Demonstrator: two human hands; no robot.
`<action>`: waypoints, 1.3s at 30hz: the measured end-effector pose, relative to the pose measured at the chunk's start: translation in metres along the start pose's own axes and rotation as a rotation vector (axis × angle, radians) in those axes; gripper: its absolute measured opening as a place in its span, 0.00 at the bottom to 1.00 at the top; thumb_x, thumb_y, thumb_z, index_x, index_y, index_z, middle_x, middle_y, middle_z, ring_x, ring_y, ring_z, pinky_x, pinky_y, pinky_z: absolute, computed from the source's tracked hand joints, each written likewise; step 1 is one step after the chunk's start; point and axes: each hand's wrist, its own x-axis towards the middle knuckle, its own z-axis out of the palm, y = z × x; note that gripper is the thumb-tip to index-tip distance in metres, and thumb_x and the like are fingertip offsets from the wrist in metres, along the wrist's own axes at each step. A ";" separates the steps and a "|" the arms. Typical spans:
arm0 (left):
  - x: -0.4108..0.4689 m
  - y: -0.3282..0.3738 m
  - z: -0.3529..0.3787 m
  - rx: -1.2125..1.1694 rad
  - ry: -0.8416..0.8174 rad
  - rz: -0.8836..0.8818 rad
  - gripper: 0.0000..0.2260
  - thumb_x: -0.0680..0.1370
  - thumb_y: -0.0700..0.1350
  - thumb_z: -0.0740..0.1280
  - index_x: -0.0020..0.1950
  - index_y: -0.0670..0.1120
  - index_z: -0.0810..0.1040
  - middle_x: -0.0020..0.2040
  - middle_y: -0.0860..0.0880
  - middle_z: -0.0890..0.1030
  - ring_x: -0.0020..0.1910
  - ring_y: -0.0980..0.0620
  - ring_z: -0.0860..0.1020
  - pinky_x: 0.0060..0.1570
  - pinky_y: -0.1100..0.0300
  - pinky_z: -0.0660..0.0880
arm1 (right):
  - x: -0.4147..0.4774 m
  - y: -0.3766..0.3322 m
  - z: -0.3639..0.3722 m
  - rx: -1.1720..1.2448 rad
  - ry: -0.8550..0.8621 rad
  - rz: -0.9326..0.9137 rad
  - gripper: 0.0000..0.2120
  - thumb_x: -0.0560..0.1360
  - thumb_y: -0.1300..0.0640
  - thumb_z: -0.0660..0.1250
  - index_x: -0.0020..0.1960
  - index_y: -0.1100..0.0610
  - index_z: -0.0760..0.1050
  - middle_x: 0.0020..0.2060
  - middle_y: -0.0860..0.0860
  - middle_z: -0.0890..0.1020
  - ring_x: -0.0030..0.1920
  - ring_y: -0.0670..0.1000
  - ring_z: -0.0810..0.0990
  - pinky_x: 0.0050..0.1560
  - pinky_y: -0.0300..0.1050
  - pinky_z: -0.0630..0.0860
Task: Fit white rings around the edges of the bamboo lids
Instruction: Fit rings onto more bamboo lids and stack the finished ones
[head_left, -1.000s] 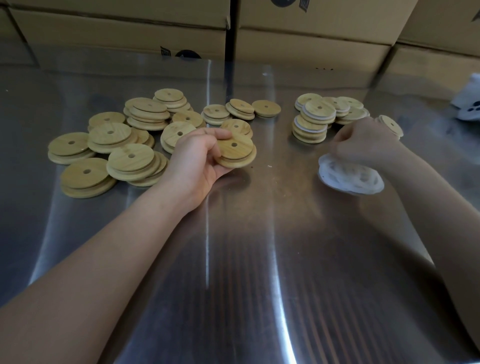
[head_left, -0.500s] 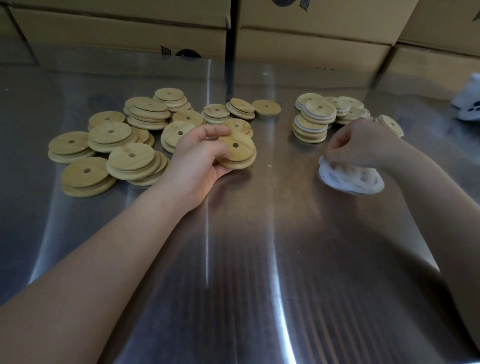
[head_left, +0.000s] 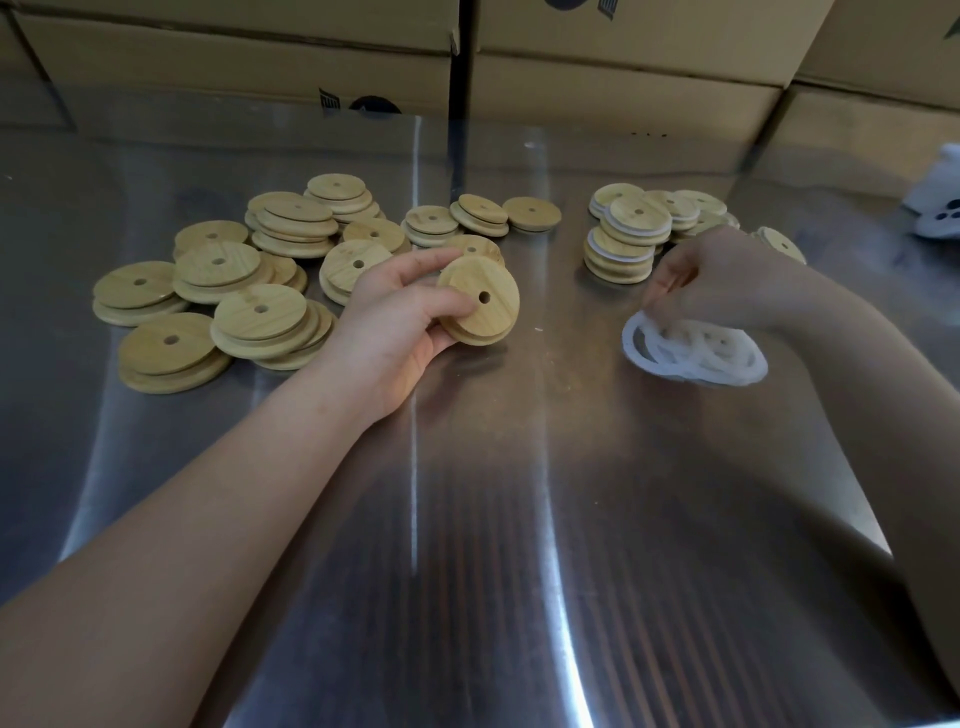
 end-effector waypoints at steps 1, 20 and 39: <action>0.000 0.000 -0.001 0.008 -0.018 0.001 0.18 0.74 0.26 0.65 0.60 0.41 0.77 0.51 0.42 0.85 0.51 0.47 0.85 0.45 0.54 0.82 | 0.000 0.000 -0.001 0.059 0.009 -0.001 0.05 0.70 0.54 0.70 0.36 0.49 0.81 0.33 0.43 0.82 0.38 0.43 0.79 0.33 0.38 0.70; -0.009 -0.003 0.006 0.008 -0.241 0.005 0.15 0.82 0.36 0.60 0.64 0.50 0.76 0.56 0.42 0.83 0.55 0.43 0.83 0.49 0.43 0.81 | -0.022 -0.040 0.010 0.888 -0.194 -0.461 0.03 0.70 0.57 0.73 0.43 0.53 0.85 0.35 0.55 0.83 0.31 0.48 0.77 0.30 0.36 0.74; -0.014 -0.009 0.010 0.294 -0.340 0.144 0.17 0.81 0.35 0.63 0.66 0.53 0.75 0.53 0.49 0.84 0.56 0.48 0.82 0.52 0.47 0.81 | -0.034 -0.067 0.037 0.685 0.245 -0.570 0.12 0.74 0.67 0.70 0.47 0.49 0.80 0.42 0.52 0.79 0.33 0.42 0.77 0.34 0.35 0.74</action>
